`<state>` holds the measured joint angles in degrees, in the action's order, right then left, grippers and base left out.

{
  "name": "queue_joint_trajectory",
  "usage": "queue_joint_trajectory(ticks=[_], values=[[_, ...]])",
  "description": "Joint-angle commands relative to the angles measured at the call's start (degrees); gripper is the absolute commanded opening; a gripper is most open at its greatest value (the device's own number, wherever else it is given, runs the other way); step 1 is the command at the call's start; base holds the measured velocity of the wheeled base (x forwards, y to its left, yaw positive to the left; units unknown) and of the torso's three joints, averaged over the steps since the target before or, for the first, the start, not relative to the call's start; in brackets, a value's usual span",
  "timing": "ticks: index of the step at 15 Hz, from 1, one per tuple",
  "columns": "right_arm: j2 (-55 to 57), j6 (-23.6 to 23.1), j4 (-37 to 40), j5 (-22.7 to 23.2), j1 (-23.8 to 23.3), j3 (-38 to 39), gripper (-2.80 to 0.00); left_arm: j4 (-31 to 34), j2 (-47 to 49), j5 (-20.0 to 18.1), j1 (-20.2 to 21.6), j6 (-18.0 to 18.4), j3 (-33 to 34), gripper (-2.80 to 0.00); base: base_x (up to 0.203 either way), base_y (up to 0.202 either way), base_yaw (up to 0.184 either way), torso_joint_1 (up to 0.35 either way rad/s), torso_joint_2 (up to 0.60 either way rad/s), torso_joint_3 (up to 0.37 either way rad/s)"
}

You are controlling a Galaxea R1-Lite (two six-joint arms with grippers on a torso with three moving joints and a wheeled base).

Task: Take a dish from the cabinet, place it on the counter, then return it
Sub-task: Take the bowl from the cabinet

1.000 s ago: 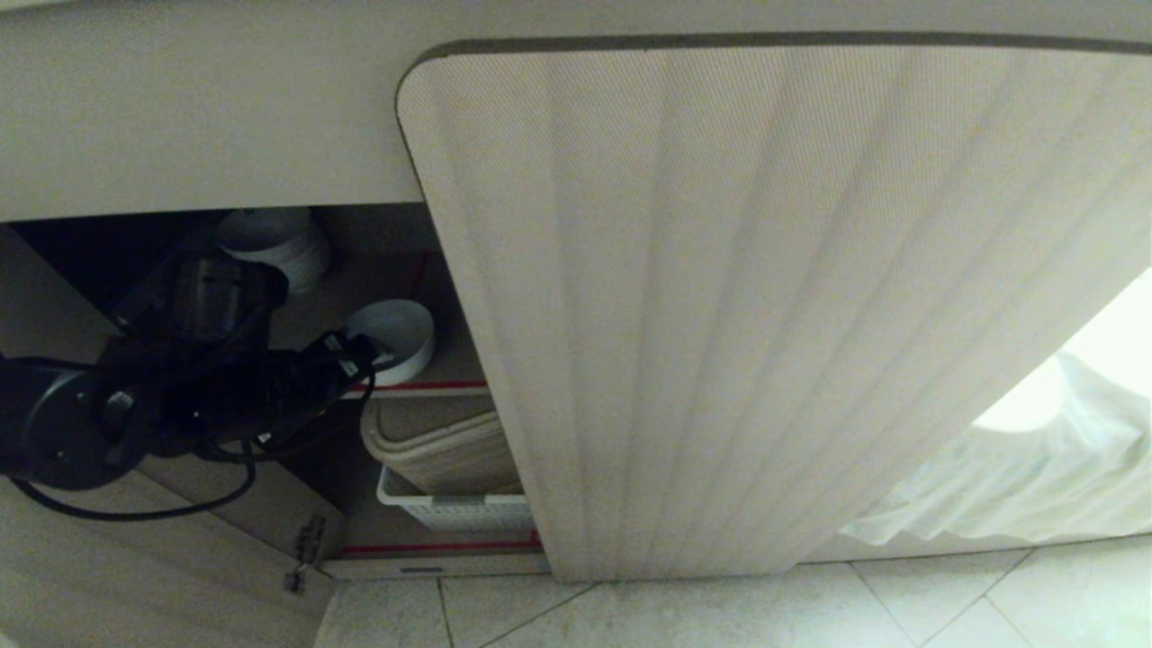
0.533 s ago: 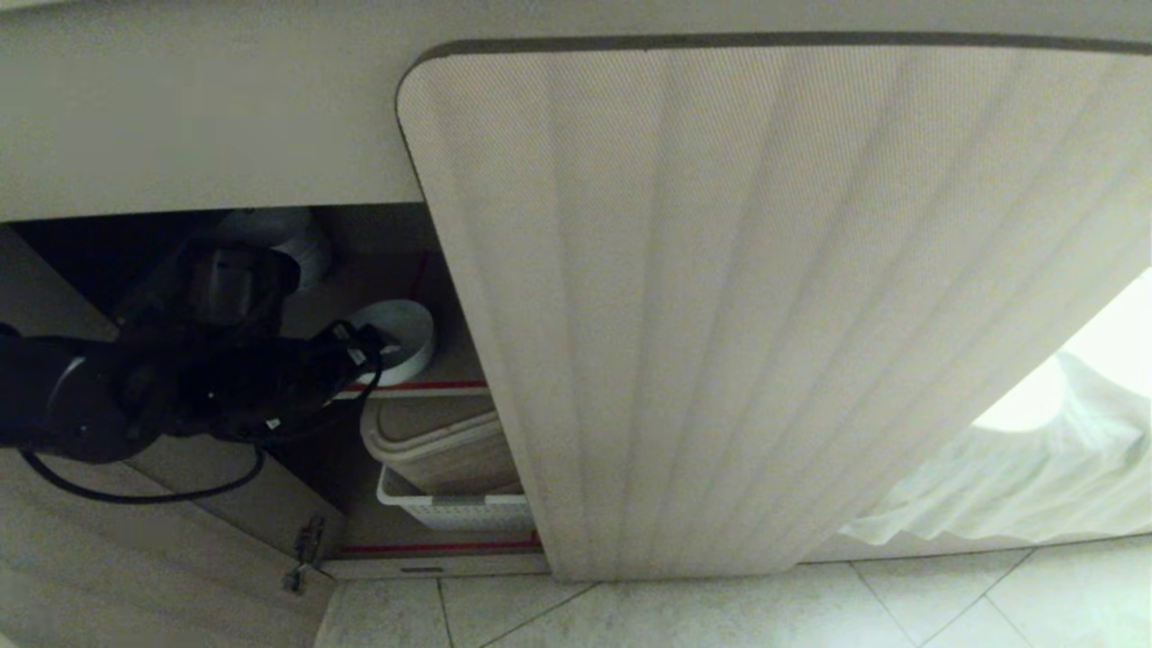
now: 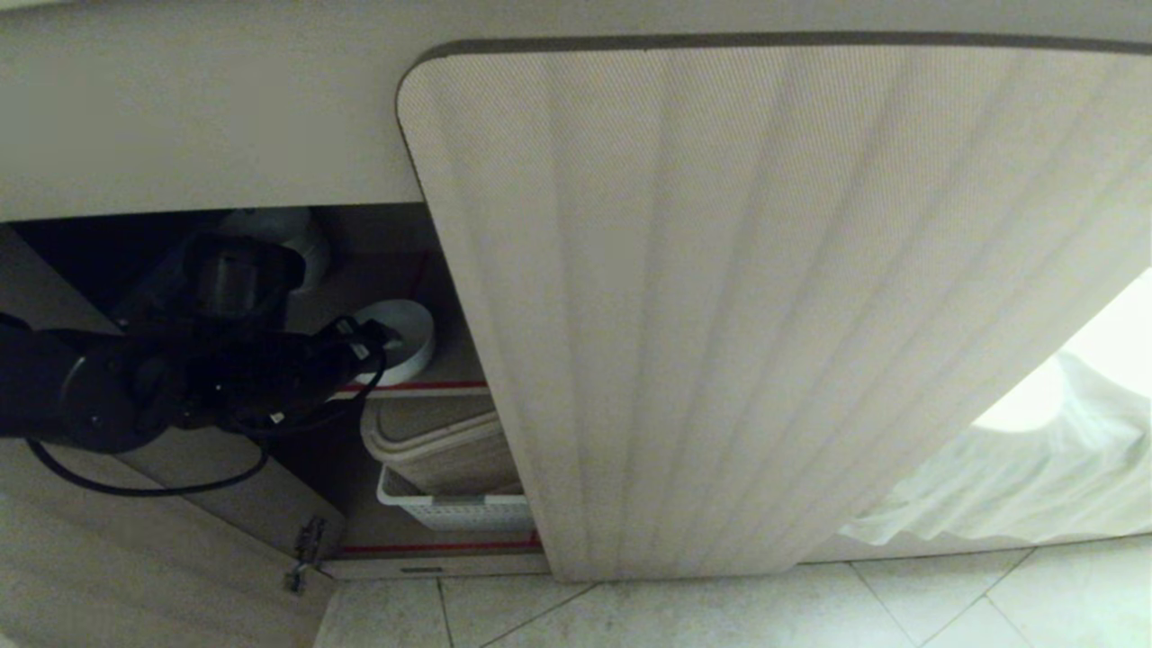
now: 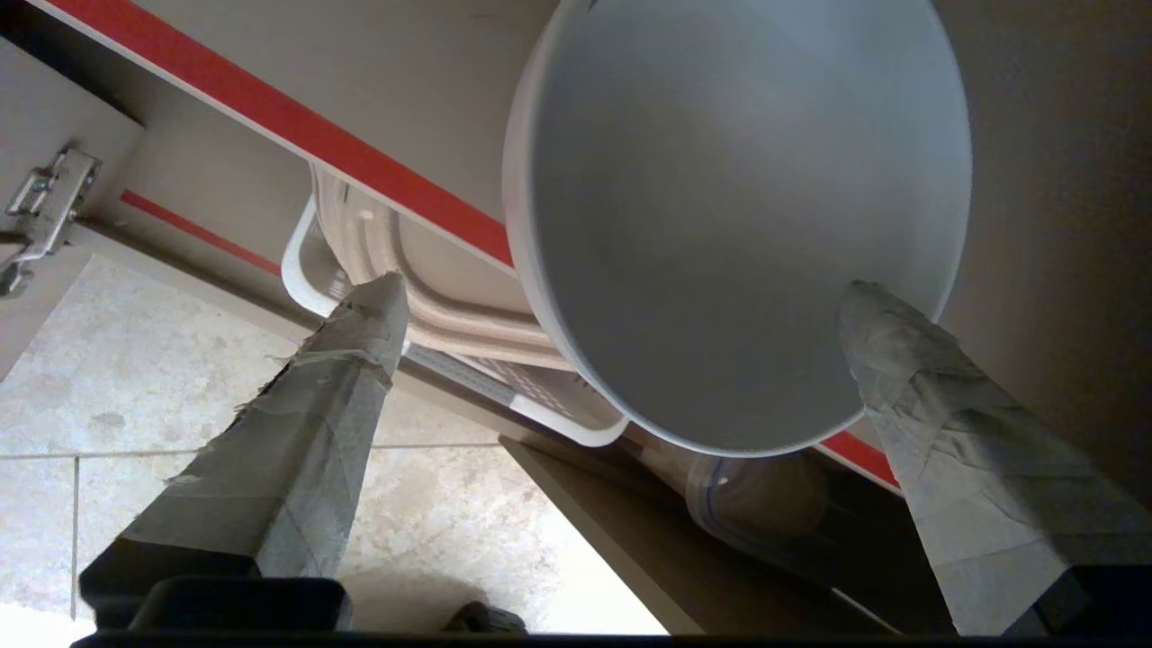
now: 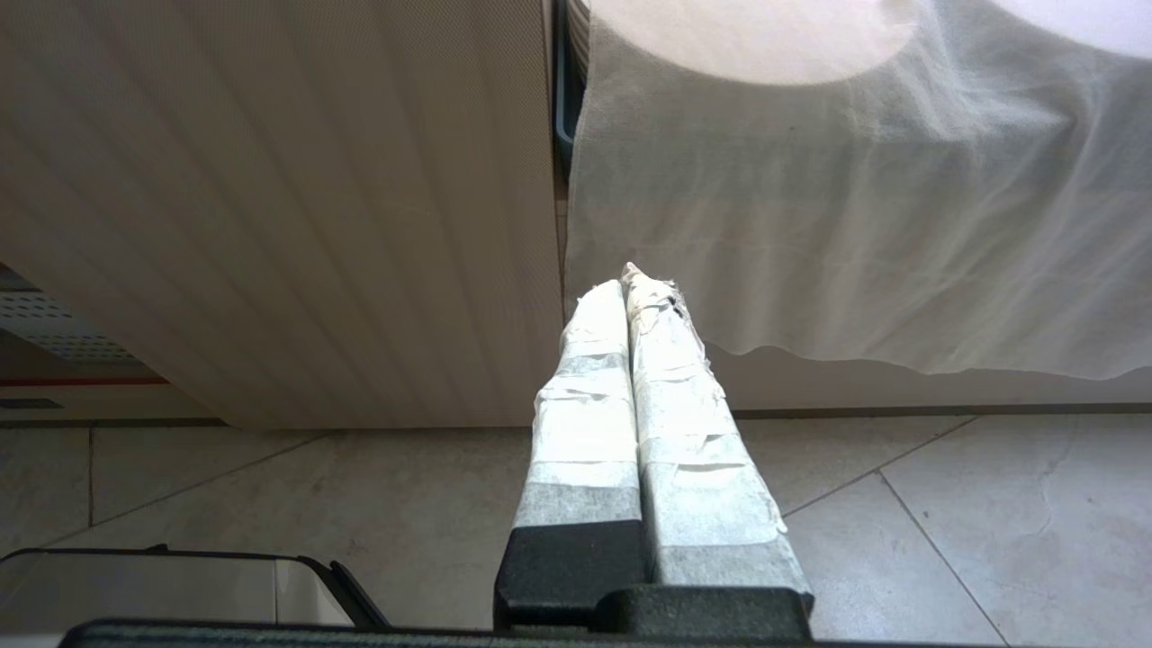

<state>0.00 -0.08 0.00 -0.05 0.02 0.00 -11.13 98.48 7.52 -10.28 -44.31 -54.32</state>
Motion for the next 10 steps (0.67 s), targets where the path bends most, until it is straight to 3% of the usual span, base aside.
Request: queue_joint_trajectory(ticks=[1,10], values=[[0.1,0.0,0.0,0.0,0.0,0.0,-2.80,-0.1,0.0,0.0,0.0,-0.2,0.0,0.00,0.000,0.000,0.000,0.000,0.00,0.000],[0.1,0.0,0.0,0.0,0.0,0.0,-2.80,-0.4,1.0,0.4,-0.1,-0.2,0.0,0.00,0.000,0.000,0.000,0.000,0.00,0.000]])
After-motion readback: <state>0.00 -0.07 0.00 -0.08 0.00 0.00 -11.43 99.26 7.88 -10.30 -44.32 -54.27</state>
